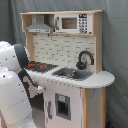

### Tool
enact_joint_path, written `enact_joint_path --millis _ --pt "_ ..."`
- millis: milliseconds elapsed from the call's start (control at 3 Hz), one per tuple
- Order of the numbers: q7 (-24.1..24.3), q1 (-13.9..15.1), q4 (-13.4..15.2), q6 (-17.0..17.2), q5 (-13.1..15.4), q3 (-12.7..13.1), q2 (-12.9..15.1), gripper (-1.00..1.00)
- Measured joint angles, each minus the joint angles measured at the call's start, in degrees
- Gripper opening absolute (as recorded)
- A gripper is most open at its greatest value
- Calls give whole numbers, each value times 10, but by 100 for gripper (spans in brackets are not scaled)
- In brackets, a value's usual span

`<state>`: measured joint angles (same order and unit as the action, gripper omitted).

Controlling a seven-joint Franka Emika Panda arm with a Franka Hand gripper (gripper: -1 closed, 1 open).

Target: Play with the kitchen

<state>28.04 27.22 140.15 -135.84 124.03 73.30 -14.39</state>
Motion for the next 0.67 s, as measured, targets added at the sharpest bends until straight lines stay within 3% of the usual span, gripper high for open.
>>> enact_joint_path --millis 667 --pt "-121 0 0 1 0 1 0 -100"
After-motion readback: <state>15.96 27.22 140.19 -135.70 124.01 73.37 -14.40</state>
